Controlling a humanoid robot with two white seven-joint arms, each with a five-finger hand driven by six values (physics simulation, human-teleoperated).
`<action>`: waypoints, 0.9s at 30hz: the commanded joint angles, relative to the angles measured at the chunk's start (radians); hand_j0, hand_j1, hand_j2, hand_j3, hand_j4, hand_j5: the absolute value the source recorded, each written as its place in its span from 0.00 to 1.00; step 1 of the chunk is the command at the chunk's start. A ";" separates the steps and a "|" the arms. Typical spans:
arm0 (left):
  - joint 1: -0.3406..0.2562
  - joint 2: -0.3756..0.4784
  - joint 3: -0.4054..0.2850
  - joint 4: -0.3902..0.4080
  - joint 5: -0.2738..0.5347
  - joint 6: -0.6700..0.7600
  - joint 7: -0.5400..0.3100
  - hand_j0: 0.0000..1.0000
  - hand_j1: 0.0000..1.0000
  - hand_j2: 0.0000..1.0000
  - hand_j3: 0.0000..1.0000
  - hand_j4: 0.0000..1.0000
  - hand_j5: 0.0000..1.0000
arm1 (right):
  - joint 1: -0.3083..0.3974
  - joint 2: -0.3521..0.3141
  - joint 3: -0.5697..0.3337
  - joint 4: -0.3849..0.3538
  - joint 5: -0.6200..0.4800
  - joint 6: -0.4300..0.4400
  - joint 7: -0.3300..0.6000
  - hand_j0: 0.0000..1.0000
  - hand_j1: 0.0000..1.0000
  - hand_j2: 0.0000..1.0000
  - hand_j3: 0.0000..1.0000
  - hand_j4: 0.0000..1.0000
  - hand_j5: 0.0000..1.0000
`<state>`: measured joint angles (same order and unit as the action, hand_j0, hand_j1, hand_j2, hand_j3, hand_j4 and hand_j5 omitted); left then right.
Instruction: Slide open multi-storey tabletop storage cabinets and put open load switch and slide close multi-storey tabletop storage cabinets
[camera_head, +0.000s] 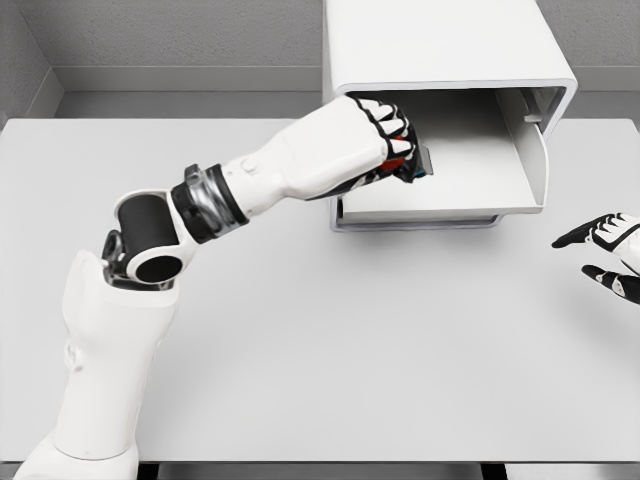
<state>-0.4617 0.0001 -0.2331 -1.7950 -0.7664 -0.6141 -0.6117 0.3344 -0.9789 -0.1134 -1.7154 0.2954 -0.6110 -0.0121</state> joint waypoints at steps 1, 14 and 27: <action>0.000 0.000 0.000 0.003 0.001 0.003 0.001 0.37 0.37 0.37 0.37 0.37 0.37 | 0.000 -0.001 0.000 -0.001 -0.007 0.000 -0.002 0.66 0.66 0.66 0.66 0.66 0.66; -0.023 0.000 -0.025 0.051 -0.028 0.003 0.001 0.37 0.37 0.37 0.37 0.37 0.37 | 0.008 0.003 0.006 -0.007 -0.008 0.000 -0.002 0.66 0.66 0.66 0.66 0.66 0.66; -0.025 0.000 -0.060 0.092 -0.093 0.003 0.001 0.38 0.38 0.38 0.38 0.38 0.38 | 0.009 0.003 0.008 -0.013 -0.012 0.000 -0.002 0.66 0.66 0.66 0.66 0.66 0.66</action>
<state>-0.4863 0.0001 -0.2880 -1.7136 -0.8590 -0.6143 -0.6117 0.3436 -0.9742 -0.1057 -1.7282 0.2905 -0.6110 -0.0132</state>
